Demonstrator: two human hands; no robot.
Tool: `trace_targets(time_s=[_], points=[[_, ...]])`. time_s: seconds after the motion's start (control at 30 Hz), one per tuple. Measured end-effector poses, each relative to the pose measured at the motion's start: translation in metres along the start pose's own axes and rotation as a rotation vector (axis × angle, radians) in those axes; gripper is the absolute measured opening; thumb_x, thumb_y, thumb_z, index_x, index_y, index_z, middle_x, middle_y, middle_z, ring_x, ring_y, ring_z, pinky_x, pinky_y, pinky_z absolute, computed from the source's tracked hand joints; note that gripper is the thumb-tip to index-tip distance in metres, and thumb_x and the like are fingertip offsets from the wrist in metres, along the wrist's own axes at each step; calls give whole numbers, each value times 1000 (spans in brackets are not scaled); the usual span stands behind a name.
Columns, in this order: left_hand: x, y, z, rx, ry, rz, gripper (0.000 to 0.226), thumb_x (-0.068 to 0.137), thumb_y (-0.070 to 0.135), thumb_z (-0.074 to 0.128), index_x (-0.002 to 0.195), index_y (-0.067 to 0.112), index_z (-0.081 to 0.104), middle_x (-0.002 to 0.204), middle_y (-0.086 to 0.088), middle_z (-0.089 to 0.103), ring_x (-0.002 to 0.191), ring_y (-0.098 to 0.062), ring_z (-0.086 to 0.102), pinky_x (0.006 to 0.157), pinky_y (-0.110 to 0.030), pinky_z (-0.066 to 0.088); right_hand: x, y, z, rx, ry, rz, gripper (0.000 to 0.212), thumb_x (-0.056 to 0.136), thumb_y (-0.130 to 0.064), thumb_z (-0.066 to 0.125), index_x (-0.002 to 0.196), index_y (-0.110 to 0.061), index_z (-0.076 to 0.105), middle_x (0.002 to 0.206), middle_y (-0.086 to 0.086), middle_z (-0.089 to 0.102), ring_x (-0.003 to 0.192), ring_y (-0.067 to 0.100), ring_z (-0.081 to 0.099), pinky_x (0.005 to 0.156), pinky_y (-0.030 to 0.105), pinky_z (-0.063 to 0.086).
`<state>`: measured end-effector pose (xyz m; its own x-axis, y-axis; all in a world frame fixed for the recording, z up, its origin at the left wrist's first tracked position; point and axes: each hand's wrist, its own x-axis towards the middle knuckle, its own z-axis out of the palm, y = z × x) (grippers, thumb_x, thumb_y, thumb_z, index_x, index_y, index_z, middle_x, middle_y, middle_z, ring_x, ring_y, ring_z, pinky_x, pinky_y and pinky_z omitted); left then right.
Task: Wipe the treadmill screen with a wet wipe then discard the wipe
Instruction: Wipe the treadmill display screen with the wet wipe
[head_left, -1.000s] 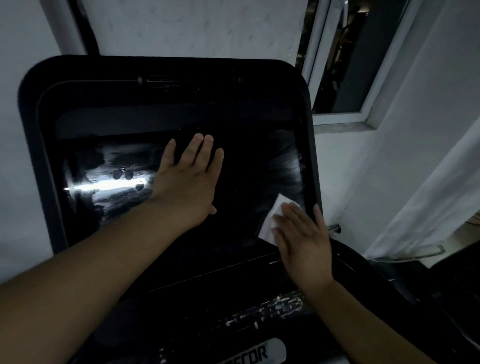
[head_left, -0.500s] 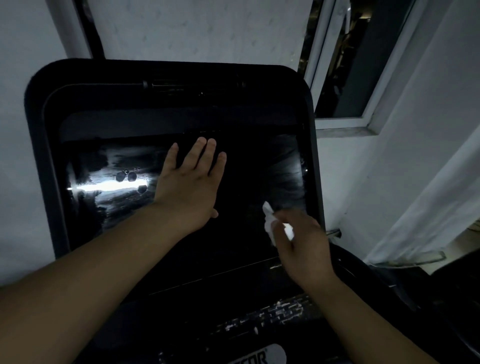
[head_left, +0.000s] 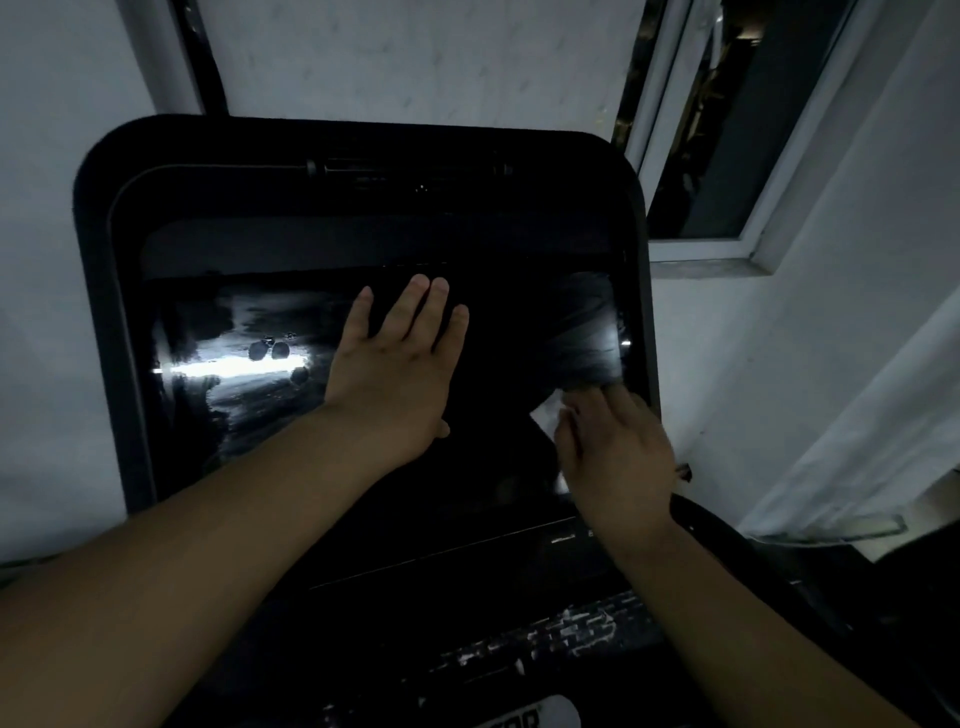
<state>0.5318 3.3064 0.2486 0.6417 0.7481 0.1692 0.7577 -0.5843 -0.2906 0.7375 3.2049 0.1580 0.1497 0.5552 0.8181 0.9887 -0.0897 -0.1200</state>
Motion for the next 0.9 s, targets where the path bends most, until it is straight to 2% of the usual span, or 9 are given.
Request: trace_targets(time_s=[0.1, 0.2, 0.37, 0.47, 0.57, 0.67, 0.77, 0.9], points=[[0, 0, 0, -9, 5, -2, 120, 86, 64, 65, 159, 18, -19, 166, -11, -30, 152, -26, -29, 123, -60, -5, -8, -13, 10, 12, -17, -19, 17, 93, -15, 60, 100, -12, 75, 87, 9, 64, 74, 28, 60, 60, 37, 52], [-1, 1, -1, -10, 2, 1, 120, 86, 63, 65, 159, 18, -18, 166, -11, -30, 152, -26, -29, 123, -60, -6, -17, -16, 14, 7, -38, -48, 25, 93, -14, 61, 112, -9, 75, 92, 9, 67, 77, 30, 62, 64, 40, 54], [0, 0, 0, -11, 10, -2, 121, 85, 63, 66, 159, 18, -18, 166, -11, -29, 152, -26, -29, 123, -60, -6, -50, -14, 8, -37, -150, -216, 40, 94, -17, 60, 131, -3, 66, 128, 13, 68, 105, 34, 66, 85, 44, 51], [0, 0, 2, -8, 12, 3, 121, 85, 63, 66, 159, 18, -18, 165, -11, -30, 152, -26, -29, 123, -60, -7, -58, -9, 1, -61, -221, -324, 42, 94, -20, 62, 134, -6, 65, 138, 13, 64, 121, 33, 63, 101, 46, 47], [0, 0, 2, -5, 16, -2, 121, 84, 63, 67, 159, 18, -18, 166, -11, -29, 152, -26, -28, 123, -60, -6, -21, -4, 2, -67, -251, -341, 43, 99, -23, 58, 140, -11, 61, 146, 12, 59, 132, 32, 56, 113, 51, 39], [0, 1, 2, 6, 14, -8, 121, 84, 64, 66, 159, 19, -18, 166, -11, -29, 152, -25, -28, 122, -61, -7, 36, -8, 9, -101, -296, -291, 47, 104, -32, 44, 148, -17, 52, 156, 7, 48, 144, 28, 44, 119, 54, 31], [1, 1, 1, 18, 1, -14, 121, 84, 66, 65, 159, 20, -19, 166, -10, -30, 152, -25, -28, 122, -61, -8, 66, -15, 11, -129, -338, -263, 51, 102, -35, 38, 150, -19, 49, 156, 4, 48, 145, 27, 43, 121, 56, 27], [0, 1, -1, 11, 2, -8, 119, 86, 64, 64, 159, 19, -17, 166, -11, -28, 153, -26, -27, 122, -61, -8, 29, -22, -5, -142, -391, -282, 50, 96, -32, 48, 144, -20, 56, 149, 6, 54, 135, 30, 51, 118, 59, 29]])
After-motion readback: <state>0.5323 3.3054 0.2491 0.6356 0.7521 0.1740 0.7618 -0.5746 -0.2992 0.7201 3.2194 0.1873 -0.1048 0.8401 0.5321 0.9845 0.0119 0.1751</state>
